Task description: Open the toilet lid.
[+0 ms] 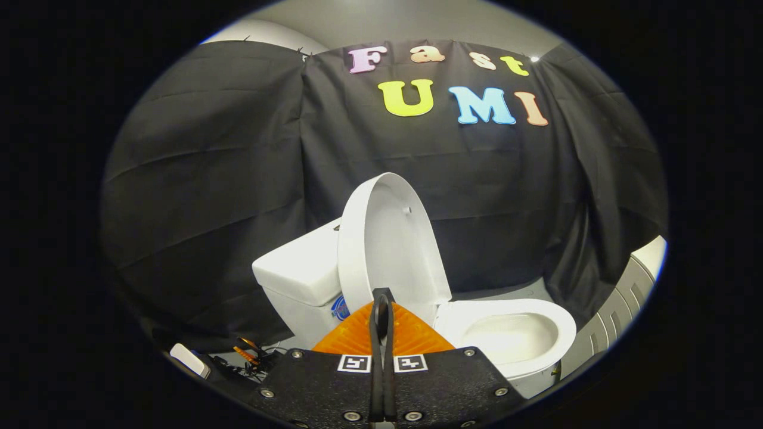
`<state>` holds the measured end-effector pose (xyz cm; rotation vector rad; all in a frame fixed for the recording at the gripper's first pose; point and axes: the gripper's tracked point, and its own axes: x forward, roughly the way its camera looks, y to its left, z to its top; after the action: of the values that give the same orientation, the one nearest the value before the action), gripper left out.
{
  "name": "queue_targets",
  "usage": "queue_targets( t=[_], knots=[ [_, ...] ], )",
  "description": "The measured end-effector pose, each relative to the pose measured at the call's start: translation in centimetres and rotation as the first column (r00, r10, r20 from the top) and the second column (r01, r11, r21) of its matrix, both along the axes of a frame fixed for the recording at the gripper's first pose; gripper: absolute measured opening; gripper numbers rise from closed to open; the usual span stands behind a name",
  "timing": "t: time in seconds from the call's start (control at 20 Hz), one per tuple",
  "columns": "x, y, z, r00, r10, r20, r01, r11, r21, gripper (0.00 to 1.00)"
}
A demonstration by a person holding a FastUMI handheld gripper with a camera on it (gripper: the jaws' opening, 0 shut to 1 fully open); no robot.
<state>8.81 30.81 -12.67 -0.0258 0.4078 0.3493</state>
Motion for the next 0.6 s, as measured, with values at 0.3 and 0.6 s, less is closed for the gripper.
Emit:
queue_targets(
  t=[0.3, 0.6],
  knots=[
    [0.1, 0.0, 0.0, 1.0, 0.03, -0.006, -0.029, 0.999, 0.028, 0.0],
    [-0.4, 0.1, 3.0, 0.996, 0.056, 0.065, -0.059, 0.997, 0.045, 0.6]
  ],
)
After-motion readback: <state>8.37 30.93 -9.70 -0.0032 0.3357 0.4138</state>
